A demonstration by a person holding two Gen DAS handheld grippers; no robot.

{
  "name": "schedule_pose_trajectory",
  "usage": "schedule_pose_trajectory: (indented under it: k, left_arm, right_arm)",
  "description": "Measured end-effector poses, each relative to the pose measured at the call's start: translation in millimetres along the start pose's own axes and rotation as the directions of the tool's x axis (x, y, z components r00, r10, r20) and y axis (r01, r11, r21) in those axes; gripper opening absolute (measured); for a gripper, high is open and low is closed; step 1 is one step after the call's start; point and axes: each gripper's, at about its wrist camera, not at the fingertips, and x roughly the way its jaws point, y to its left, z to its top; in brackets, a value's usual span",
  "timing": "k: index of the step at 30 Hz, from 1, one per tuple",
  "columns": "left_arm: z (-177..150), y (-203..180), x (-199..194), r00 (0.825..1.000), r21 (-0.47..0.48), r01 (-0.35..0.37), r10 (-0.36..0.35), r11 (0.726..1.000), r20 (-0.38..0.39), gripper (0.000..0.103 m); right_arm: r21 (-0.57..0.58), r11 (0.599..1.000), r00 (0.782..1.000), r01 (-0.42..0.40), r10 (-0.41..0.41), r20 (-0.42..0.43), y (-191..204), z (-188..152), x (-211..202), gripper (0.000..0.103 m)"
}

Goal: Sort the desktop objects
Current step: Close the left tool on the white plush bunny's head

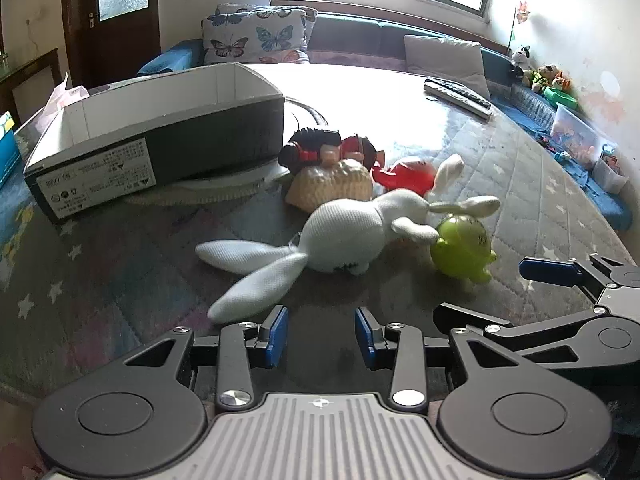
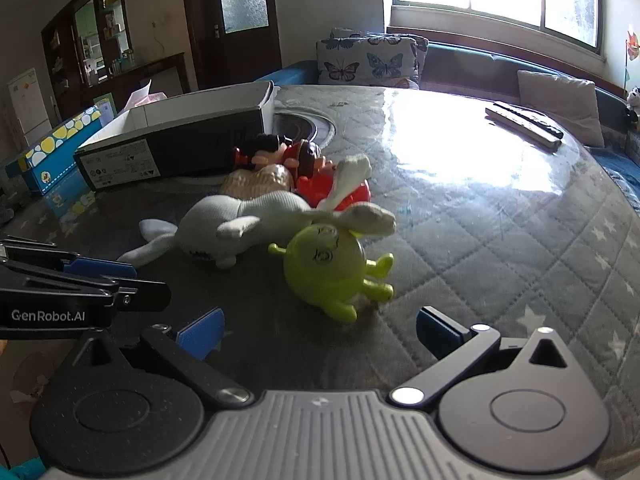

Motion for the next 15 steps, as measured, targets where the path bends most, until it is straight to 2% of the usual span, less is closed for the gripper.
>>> schedule_pose_trajectory:
  k: [8, 15]
  left_arm:
    - [17.1, 8.2, 2.2, 0.999, 0.029, 0.028, -0.029, 0.999, 0.014, 0.039]
    - [27.8, 10.7, 9.3, 0.998, 0.092, 0.065, -0.066, 0.994, 0.012, 0.039]
  right_arm:
    - [-0.002, 1.0, 0.999, -0.03, 0.03, 0.027, -1.9, 20.5, 1.7, 0.101]
    - [0.002, 0.998, 0.998, -0.056, 0.056, 0.03, -7.5, 35.2, 6.3, 0.093]
